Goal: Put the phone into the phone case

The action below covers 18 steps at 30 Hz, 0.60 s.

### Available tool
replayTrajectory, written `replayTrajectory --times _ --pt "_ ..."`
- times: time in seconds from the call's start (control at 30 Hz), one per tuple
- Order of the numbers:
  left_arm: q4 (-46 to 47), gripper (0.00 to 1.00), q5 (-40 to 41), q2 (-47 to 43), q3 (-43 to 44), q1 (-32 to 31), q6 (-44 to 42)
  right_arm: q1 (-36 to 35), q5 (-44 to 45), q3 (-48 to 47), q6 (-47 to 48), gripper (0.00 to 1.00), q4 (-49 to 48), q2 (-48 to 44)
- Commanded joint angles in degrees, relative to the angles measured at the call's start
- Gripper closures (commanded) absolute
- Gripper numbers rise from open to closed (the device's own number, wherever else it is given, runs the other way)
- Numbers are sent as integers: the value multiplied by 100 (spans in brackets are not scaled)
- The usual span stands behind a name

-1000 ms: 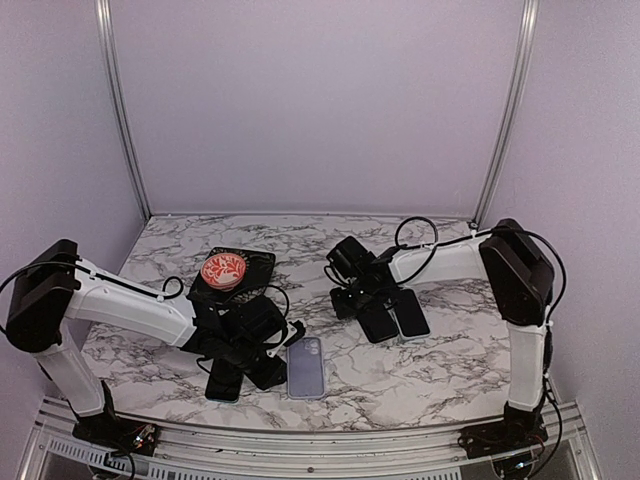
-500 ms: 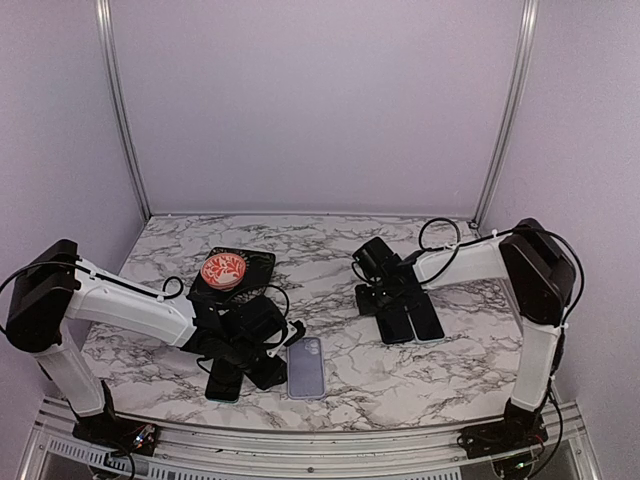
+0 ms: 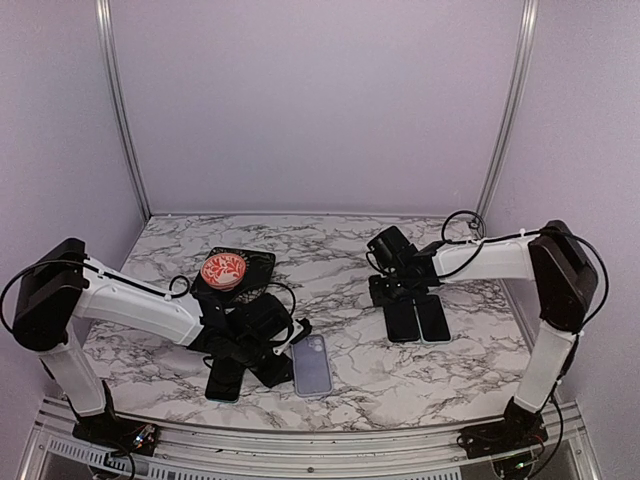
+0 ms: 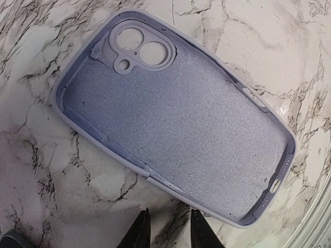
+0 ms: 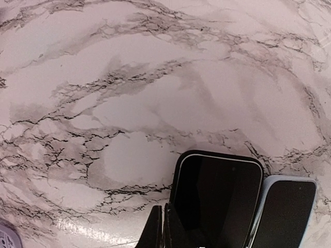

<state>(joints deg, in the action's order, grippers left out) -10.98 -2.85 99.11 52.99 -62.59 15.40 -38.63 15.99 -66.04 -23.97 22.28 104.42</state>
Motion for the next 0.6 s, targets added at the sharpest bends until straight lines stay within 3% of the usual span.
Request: replayTrajectory --times 0.0,0.1,0.23,0.3,0.4,0.57 --pt "66 75 -77 144 331 -25 -96 -153 -49 -95 5 96 174 -407" --pt "80 72 205 -193 312 40 154 -413 -116 -156 -71 95 239 -483" --pt "-439 49 787 -763 177 443 621 -877 -279 -289 -237 93 290 -431" --pt "-867 45 943 -995 40 698 797 -1142 -395 -395 -304 92 284 -359" --pt "-1560 45 1233 -1340 -262 1055 997 -1520 -530 -636 -366 92 272 -192" --pt "-2170 55 1490 -1826 -834 1618 1694 -1871 -728 -919 -382 92 223 137"
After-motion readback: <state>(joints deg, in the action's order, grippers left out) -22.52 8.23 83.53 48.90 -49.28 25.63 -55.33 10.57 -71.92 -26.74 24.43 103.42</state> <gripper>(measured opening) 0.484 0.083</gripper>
